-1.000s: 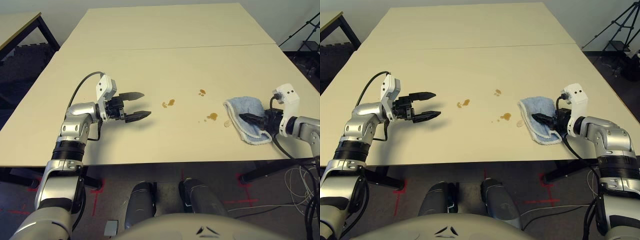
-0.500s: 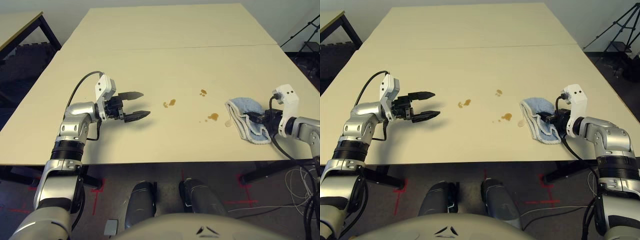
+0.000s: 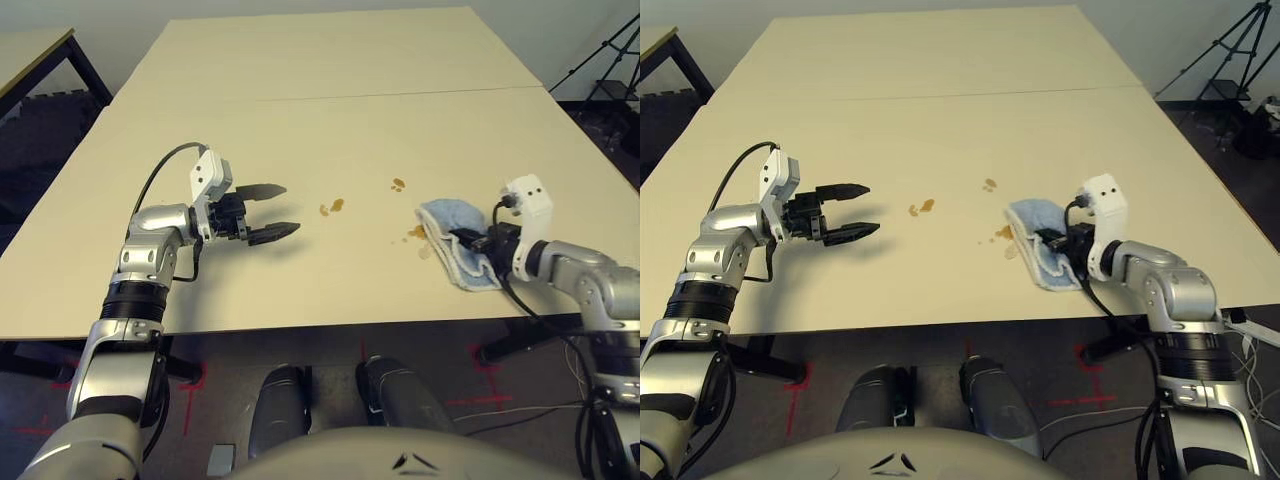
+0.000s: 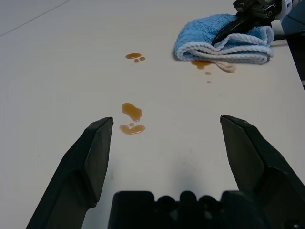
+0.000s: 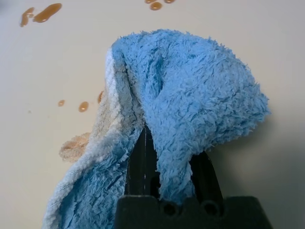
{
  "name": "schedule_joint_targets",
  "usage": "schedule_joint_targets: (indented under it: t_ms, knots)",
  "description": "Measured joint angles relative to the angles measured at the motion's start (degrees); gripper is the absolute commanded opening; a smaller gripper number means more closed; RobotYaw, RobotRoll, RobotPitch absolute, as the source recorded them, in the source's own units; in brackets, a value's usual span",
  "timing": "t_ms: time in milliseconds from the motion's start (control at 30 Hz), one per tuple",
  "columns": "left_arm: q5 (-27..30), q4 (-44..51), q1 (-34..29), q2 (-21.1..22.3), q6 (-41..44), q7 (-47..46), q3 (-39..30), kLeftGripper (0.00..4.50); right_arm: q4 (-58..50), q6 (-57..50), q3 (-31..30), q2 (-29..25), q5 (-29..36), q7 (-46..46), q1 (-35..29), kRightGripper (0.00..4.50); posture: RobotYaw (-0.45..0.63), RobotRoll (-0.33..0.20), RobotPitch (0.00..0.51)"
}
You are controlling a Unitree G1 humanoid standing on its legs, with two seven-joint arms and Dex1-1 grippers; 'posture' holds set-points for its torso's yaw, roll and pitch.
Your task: Wipe the water off the table with a rag.
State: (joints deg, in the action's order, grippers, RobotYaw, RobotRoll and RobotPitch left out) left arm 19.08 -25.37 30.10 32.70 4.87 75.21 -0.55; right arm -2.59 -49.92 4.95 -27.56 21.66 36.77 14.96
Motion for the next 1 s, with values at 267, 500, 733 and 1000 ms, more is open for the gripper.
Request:
schedule_joint_targets:
  t_ms: [267,500,733,1000]
  knots:
    - [-0.01,0.01,0.00,-0.24,-0.05,-0.07,0.58,4.50,-2.93,-0.06,-6.81,6.46,-2.19,-2.02,1.37,0.07,-0.26,0.000,0.078]
    - [-0.01,0.01,0.00,-0.55,-0.35,-0.14,0.62,4.50,-2.94,-0.26,-12.88,10.39,-3.58,-2.08,3.68,0.07,-0.25,0.000,0.075]
    - [0.00,0.04,-0.04,-0.52,-0.40,-0.01,0.62,4.50,-3.67,-0.34,-14.69,10.46,-3.70,-2.00,3.95,0.07,-0.25,0.000,0.074]
    - [0.02,0.56,-1.14,-0.01,0.28,1.15,1.12,4.50,-2.94,0.03,-15.23,1.76,-3.63,2.27,5.70,0.07,-0.25,0.000,0.075]
